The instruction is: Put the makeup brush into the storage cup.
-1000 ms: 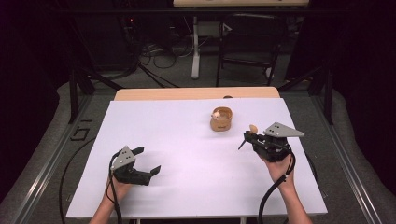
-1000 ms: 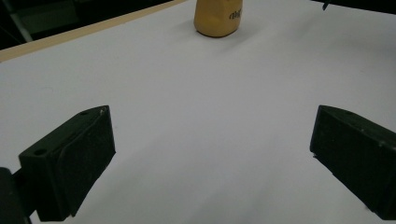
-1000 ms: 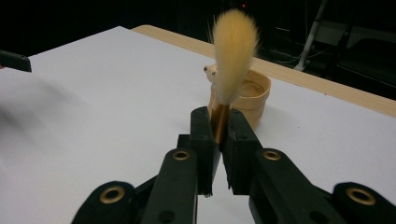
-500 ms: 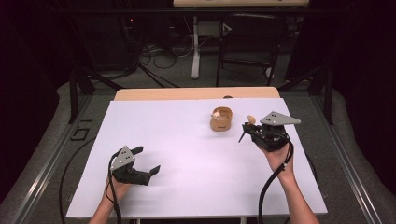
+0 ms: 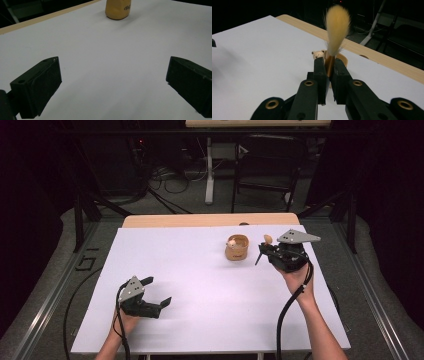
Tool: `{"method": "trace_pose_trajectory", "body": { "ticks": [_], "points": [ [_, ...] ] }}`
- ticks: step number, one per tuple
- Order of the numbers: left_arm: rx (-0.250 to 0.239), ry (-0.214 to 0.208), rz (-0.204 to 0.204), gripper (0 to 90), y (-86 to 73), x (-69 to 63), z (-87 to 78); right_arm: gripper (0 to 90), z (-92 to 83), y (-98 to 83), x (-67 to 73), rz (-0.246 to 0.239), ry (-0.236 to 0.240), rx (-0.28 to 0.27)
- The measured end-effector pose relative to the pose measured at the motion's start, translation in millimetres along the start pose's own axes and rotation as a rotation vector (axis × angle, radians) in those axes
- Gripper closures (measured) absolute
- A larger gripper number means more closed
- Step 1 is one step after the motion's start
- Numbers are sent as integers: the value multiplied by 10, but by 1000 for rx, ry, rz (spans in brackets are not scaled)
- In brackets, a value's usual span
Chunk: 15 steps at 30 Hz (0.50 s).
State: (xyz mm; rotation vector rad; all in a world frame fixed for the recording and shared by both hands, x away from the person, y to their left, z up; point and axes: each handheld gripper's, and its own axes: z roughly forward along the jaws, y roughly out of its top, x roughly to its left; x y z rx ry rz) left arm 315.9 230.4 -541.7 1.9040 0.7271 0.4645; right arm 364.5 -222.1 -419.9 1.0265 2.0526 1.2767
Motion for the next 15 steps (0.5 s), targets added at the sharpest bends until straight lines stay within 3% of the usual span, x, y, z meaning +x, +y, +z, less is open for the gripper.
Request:
{"method": "trace_pose_trajectory", "body": {
  "ticks": [15],
  "points": [
    [6,0,3,0,3,5,-4,839,116,226,-34,-21,-1,6]
  ]
}}
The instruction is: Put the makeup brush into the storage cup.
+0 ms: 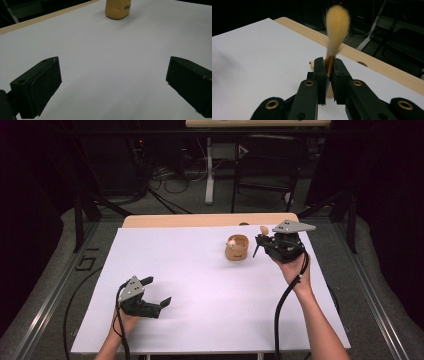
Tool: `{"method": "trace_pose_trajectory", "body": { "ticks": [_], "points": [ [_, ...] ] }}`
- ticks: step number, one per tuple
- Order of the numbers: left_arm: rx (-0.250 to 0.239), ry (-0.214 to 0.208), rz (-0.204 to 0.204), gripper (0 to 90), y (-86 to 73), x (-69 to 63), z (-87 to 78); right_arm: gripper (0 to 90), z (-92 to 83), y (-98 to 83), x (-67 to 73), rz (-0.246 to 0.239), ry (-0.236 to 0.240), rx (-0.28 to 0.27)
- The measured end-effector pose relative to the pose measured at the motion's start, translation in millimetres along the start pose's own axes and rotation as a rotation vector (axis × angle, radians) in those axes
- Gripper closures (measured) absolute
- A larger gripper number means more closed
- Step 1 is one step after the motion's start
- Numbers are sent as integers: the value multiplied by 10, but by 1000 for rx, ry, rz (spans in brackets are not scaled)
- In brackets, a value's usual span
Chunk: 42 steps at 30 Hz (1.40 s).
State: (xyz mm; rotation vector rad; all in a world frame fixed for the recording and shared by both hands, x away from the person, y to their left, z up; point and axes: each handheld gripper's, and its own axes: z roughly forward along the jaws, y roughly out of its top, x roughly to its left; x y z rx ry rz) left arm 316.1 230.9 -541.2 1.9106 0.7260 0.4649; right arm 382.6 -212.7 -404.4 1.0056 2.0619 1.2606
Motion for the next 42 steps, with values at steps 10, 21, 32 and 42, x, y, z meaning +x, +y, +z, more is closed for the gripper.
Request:
{"method": "trace_pose_trajectory", "body": {
  "ticks": [10,21,32,42],
  "points": [
    [3,-4,0,0,-1,2,4,839,86,95,-25,-23,-7,3],
    [-3,-11,1,0,-1,-3,14,838,186,177,-53,-20,-3,3],
    [-14,-1,4,0,0,-4,5,838,284,259,-94,-15,2,-14],
    [-24,-8,11,0,4,-4,-2,838,384,312,-115,1,8,-36]
  ]
}}
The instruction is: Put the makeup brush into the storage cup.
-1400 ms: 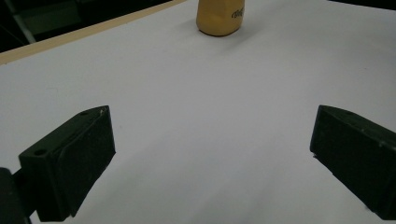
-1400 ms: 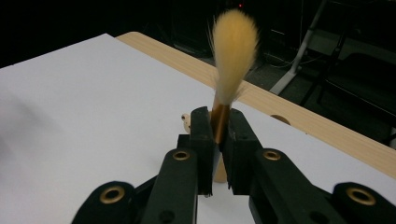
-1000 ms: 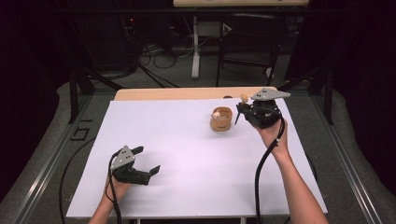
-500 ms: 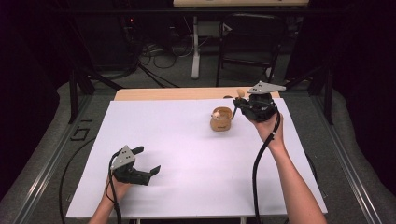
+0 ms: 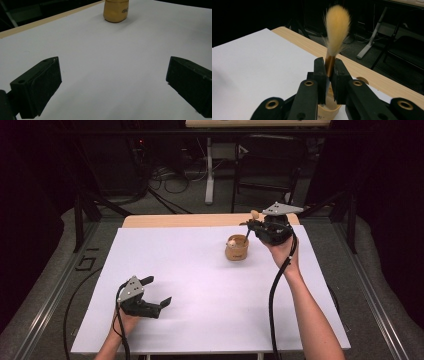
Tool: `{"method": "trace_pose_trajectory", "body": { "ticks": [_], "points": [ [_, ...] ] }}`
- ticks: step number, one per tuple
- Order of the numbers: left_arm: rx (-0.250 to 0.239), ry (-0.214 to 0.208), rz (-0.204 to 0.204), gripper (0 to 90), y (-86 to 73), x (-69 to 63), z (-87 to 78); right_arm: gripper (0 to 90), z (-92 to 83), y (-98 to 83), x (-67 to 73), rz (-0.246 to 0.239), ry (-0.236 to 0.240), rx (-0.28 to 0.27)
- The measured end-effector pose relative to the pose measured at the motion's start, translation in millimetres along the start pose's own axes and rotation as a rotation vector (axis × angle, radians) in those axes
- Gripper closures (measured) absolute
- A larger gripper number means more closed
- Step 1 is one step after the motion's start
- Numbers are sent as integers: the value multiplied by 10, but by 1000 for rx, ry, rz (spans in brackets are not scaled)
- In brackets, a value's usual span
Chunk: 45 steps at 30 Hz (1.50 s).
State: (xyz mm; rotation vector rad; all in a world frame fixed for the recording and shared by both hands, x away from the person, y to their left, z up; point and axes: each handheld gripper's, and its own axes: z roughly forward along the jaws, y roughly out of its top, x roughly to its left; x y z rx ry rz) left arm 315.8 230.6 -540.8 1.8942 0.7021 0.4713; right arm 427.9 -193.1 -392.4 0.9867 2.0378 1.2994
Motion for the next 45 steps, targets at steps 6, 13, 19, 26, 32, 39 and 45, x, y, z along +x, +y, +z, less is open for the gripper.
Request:
{"method": "trace_pose_trajectory", "body": {
  "ticks": [6,13,19,26,32,39,45],
  "points": [
    [4,4,-2,0,-4,1,3,838,97,3,1,3,-2,11],
    [5,-7,-2,0,-3,3,9,839,200,-13,-26,8,-11,19],
    [4,2,-4,0,-4,-1,7,838,295,-26,-31,-2,-25,35],
    [2,-12,0,0,-3,1,12,838,406,-42,-25,-24,-41,63],
    [3,-11,-1,0,-3,3,12,837,495,-44,22,-70,-63,93],
    [2,-13,1,0,-3,-2,16,837,585,-59,32,-94,-75,123],
    [3,-12,7,0,-1,0,10,836,640,-102,-5,-86,-80,143]
  ]
}}
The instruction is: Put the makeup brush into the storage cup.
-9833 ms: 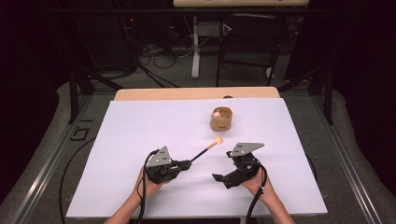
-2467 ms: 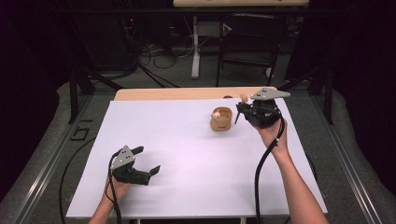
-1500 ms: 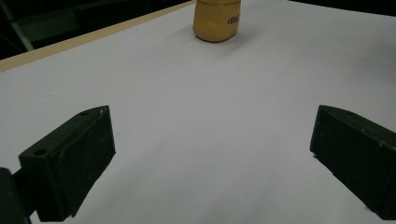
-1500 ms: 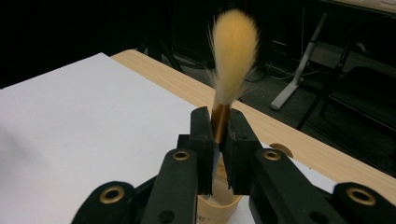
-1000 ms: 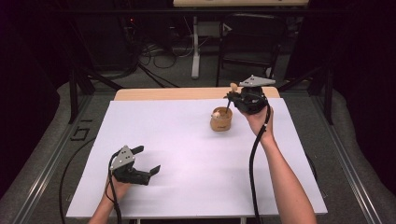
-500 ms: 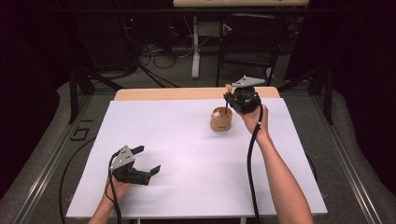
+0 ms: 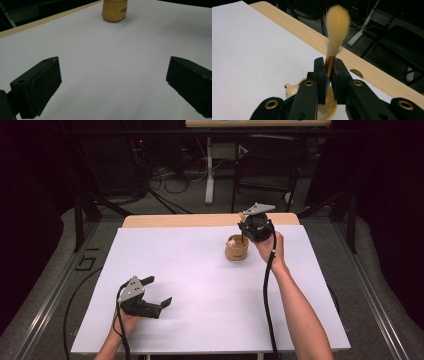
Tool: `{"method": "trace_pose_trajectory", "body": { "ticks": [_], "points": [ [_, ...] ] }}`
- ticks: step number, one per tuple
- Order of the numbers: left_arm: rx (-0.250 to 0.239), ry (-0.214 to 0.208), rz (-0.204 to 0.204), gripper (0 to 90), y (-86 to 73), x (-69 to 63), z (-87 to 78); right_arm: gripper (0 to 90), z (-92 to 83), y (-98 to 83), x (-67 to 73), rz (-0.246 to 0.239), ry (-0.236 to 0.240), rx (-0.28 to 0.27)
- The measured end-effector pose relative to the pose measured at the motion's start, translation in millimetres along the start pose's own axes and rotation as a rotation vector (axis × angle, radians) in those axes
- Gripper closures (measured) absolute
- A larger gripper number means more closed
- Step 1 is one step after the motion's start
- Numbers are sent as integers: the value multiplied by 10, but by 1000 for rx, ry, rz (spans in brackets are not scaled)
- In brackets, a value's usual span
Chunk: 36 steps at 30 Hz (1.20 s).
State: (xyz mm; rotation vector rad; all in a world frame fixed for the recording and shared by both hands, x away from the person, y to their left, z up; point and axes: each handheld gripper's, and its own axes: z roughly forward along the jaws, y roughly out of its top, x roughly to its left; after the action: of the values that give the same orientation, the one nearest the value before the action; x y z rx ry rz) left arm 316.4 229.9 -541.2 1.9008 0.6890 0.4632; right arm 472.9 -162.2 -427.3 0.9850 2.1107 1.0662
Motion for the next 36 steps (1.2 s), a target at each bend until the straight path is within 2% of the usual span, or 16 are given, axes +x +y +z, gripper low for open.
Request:
{"method": "trace_pose_trajectory", "body": {
  "ticks": [5,9,12,14,15,16,18,20,22,26,30,35,36],
  "points": [
    [0,-5,-7,0,-2,0,4,835,34,-18,-9,1,-1,10],
    [-2,-5,-6,0,-2,-2,2,834,69,-23,8,-20,-12,25],
    [-2,-4,-6,0,-2,-2,2,814,108,-40,49,-57,-28,50],
    [-1,8,-5,0,-3,-8,0,704,136,-65,69,-66,-16,68],
    [-1,-2,-3,0,-4,-2,0,627,142,-78,73,-60,-11,68],
    [0,-2,-3,0,-4,-1,0,595,143,-88,72,-46,-2,70],
    [0,11,-5,0,-4,-7,-3,470,130,-109,66,-28,7,61],
    [-3,1,-2,0,-2,-2,-5,420,101,-130,52,-6,16,52],
    [-5,3,-3,0,-1,-4,-6,320,54,-150,28,23,31,26],
    [-9,9,-2,0,4,-9,-13,196,-41,-216,-3,49,48,-11],
    [-24,25,3,0,9,-12,-31,130,-149,-314,-29,68,84,-56],
    [-63,59,15,0,24,-21,-74,46,-320,-442,-6,42,121,-120],
    [-65,49,16,0,24,-12,-77,31,-349,-469,1,40,128,-134]
  ]
}}
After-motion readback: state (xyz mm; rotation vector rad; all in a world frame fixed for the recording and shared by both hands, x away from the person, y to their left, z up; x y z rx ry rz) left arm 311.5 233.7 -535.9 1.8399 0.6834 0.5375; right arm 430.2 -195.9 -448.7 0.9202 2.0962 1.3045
